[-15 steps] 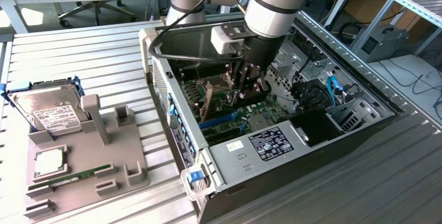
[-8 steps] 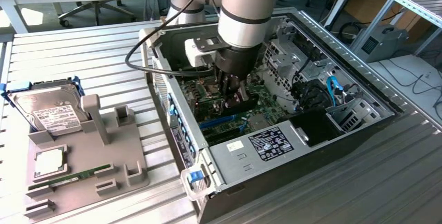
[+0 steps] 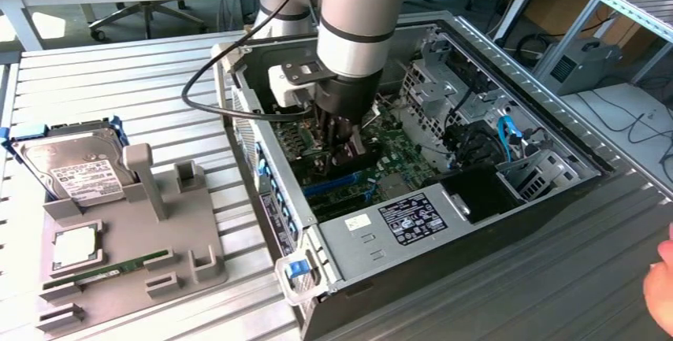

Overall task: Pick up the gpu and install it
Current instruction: 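Insert the gpu into the slot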

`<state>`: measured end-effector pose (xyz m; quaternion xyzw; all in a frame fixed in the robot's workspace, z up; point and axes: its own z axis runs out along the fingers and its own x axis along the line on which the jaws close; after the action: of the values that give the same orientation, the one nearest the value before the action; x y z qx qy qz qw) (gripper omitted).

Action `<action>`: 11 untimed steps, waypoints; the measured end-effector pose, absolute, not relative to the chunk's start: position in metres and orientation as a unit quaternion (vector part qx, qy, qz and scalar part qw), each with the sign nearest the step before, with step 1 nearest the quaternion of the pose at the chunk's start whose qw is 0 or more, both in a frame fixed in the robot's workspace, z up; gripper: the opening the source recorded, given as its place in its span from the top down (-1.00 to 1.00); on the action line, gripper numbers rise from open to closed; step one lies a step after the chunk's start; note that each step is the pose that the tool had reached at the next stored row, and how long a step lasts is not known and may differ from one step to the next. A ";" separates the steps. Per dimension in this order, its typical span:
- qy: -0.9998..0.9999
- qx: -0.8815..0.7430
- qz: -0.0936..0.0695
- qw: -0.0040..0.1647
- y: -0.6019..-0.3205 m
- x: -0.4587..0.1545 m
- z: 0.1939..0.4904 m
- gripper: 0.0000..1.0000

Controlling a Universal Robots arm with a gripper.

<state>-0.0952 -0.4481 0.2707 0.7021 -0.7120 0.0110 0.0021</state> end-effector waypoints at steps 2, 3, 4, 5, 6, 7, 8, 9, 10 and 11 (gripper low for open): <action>-0.712 0.702 0.011 0.002 -0.449 -0.100 0.270 0.45; -0.712 0.702 0.011 0.003 -0.451 -0.101 0.270 0.45; -0.712 0.702 0.011 0.002 -0.452 -0.101 0.270 0.45; -0.712 0.702 0.011 0.002 -0.452 -0.100 0.270 0.45; -0.712 0.702 0.011 0.002 -0.453 -0.100 0.270 0.45; -0.712 0.702 0.011 0.002 -0.453 -0.100 0.270 0.45; -0.712 0.702 0.011 0.002 -0.453 -0.100 0.270 0.45; -0.712 0.702 0.011 0.002 -0.453 -0.100 0.270 0.45; -0.712 0.702 0.011 0.002 -0.453 -0.100 0.270 0.45; -0.712 0.702 0.011 0.002 -0.453 -0.100 0.270 0.45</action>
<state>-0.1004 -0.4529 0.2701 0.7021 -0.7120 0.0110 0.0021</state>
